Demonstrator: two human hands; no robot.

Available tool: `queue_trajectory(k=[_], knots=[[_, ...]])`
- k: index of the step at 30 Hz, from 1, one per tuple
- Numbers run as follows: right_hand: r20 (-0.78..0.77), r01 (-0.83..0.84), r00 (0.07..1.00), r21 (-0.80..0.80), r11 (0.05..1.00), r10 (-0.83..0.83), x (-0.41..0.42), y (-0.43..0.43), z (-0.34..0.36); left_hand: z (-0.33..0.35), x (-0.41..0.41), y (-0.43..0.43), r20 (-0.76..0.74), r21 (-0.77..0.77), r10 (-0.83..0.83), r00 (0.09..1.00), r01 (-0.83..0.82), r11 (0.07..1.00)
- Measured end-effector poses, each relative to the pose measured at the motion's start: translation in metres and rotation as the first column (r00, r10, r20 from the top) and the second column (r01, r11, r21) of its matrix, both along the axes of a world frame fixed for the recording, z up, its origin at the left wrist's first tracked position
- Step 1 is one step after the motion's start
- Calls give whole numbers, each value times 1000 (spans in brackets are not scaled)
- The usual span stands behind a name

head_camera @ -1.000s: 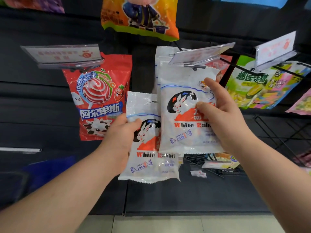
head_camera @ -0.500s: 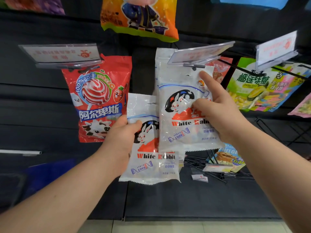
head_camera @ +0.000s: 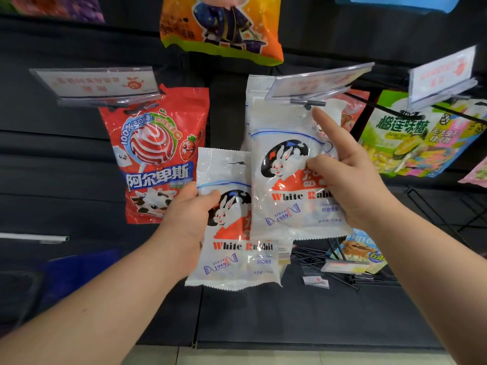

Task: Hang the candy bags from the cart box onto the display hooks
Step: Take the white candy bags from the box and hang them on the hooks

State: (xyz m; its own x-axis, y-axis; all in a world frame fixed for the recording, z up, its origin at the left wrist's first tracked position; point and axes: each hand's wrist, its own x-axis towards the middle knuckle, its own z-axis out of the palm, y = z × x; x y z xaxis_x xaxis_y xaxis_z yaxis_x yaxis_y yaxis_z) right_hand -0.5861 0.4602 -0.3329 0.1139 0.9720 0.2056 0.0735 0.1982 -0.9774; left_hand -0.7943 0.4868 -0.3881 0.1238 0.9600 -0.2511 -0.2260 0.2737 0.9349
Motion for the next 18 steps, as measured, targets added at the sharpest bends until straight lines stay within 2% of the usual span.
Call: queue_trajectory(k=[5,12,18], knots=[[-12,-52,999,-1,999,52,0,0,4,1,0,0,5,12,-2,1000,2,1000],[42,-15,999,-41,999,16,-2,5,8,-3,2,3,7,10,-2,1000,2,1000],[146,5,989,-73,997,6,2,8,6,-12,1,5,19,10,-13,1000,12,1000]])
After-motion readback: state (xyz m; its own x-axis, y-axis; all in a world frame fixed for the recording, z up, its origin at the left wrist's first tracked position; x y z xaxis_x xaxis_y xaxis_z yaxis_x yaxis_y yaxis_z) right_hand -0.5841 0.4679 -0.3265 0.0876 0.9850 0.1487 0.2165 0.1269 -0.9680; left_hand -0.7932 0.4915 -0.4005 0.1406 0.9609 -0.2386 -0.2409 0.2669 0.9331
